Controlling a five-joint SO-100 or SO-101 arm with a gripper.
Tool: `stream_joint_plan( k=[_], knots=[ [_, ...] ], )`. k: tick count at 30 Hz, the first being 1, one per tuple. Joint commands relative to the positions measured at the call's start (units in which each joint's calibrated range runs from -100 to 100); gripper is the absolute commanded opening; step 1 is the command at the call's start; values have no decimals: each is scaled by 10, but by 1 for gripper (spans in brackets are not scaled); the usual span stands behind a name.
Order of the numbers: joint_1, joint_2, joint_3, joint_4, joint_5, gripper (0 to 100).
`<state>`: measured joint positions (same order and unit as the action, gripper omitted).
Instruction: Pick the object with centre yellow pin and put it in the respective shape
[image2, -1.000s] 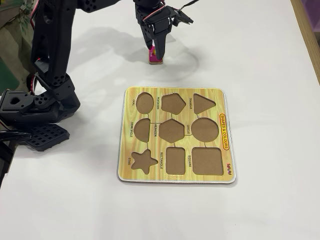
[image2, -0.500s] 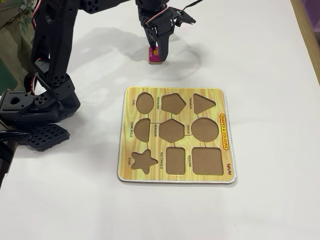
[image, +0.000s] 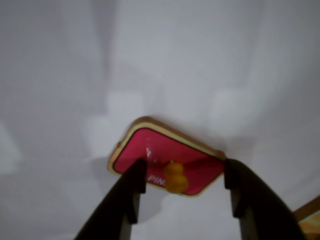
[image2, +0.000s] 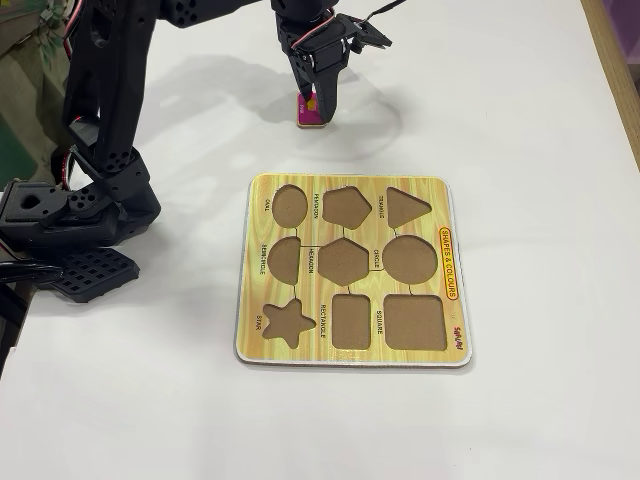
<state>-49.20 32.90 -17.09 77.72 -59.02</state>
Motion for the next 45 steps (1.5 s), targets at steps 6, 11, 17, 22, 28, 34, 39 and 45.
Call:
stream_joint_plan(
  k=[6,11,17,22,28,34,39,45],
  knots=[
    [-1,0,-18,-5,2,7],
    [-3,16,-18,0,2,5],
    [-1,15,-15,5,3,2],
    [0,10,25,5,3,1],
    [4,-19,38,5,3,1],
    [35,-74,63,5,3,1],
    [74,-119,84,5,3,1],
    [152,-170,85,5,3,1]
  ],
)
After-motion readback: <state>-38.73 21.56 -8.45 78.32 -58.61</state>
